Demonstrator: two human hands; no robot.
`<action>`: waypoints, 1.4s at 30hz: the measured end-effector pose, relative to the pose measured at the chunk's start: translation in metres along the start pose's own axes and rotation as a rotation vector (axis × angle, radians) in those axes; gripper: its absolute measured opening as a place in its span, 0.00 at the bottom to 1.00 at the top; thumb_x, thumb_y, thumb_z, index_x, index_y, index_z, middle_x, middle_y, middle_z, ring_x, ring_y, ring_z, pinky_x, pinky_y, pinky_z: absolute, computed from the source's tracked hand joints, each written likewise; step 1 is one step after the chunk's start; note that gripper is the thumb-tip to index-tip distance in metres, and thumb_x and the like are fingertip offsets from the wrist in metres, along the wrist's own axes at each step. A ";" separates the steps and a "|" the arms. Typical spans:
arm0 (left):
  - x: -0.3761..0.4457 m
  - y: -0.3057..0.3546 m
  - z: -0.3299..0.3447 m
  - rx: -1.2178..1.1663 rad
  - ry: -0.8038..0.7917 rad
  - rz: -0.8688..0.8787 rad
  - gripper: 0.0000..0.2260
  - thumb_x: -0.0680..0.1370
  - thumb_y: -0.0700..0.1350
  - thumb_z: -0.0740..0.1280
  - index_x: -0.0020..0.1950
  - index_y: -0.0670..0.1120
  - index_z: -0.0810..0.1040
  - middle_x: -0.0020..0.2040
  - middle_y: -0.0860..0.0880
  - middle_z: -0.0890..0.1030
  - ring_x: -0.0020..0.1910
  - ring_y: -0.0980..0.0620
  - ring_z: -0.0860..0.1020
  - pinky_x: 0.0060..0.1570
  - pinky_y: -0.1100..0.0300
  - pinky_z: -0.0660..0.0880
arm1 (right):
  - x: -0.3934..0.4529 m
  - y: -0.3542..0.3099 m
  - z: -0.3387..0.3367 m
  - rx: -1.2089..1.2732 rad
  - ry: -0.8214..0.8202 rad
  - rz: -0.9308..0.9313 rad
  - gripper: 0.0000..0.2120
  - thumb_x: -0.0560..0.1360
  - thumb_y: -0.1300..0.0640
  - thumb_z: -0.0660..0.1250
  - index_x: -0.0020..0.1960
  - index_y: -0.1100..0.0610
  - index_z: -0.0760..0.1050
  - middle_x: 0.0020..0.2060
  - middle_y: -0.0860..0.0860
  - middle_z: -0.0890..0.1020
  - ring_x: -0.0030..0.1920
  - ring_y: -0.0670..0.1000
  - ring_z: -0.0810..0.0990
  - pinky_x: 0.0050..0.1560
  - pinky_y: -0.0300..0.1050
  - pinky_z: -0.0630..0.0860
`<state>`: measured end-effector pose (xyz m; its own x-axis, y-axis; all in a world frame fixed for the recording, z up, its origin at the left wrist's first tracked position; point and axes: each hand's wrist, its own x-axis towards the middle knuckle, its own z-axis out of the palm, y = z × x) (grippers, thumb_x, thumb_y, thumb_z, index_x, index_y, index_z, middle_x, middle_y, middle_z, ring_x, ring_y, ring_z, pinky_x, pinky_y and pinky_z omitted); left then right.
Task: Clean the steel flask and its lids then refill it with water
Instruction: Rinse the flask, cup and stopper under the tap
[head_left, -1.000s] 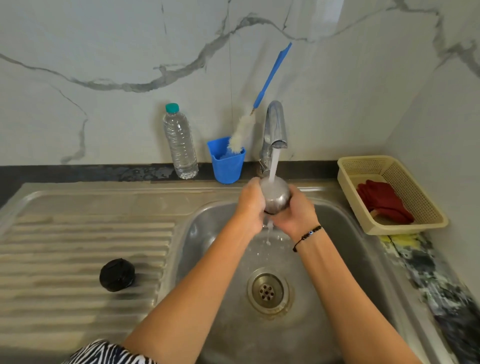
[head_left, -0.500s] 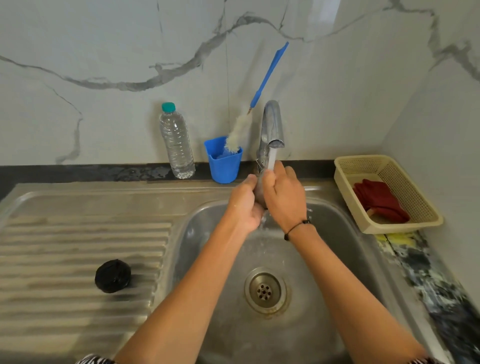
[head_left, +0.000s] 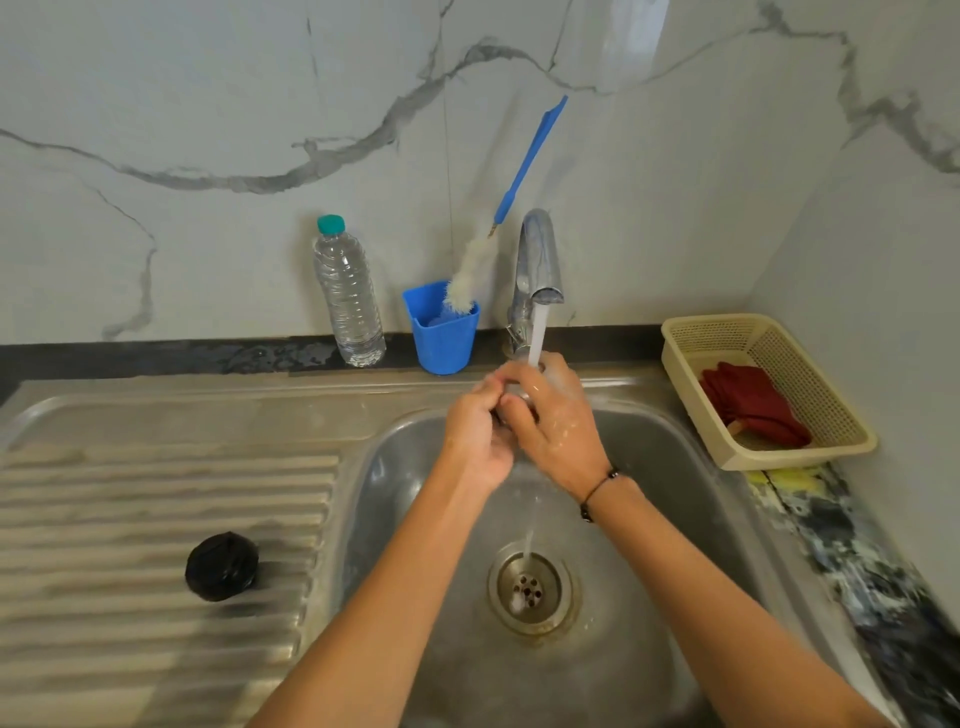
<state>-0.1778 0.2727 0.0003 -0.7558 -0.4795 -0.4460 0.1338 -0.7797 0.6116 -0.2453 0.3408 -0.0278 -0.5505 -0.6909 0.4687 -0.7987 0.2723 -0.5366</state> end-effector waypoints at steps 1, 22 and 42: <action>-0.001 -0.004 -0.001 0.005 -0.027 -0.021 0.11 0.82 0.41 0.57 0.54 0.44 0.79 0.50 0.43 0.82 0.51 0.47 0.81 0.52 0.51 0.78 | 0.000 0.001 -0.002 -0.060 0.017 0.000 0.16 0.76 0.50 0.51 0.50 0.55 0.75 0.43 0.51 0.70 0.42 0.51 0.71 0.41 0.42 0.68; -0.061 0.005 -0.050 1.199 0.045 0.590 0.19 0.79 0.34 0.62 0.69 0.48 0.72 0.58 0.53 0.78 0.56 0.61 0.74 0.52 0.73 0.68 | -0.002 -0.058 -0.073 -0.095 -0.400 -0.038 0.25 0.70 0.53 0.71 0.64 0.57 0.70 0.53 0.53 0.79 0.51 0.51 0.76 0.51 0.41 0.73; -0.104 0.034 -0.149 1.613 0.500 0.502 0.24 0.76 0.37 0.65 0.71 0.40 0.64 0.64 0.39 0.70 0.63 0.40 0.70 0.58 0.55 0.65 | -0.009 -0.129 0.048 0.102 -0.620 -0.117 0.26 0.69 0.60 0.72 0.66 0.58 0.70 0.58 0.56 0.77 0.56 0.54 0.76 0.56 0.46 0.74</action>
<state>0.0008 0.2362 -0.0305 -0.5515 -0.8339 0.0206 -0.6730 0.4594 0.5797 -0.1254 0.2798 0.0036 -0.1937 -0.9797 0.0511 -0.8007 0.1278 -0.5852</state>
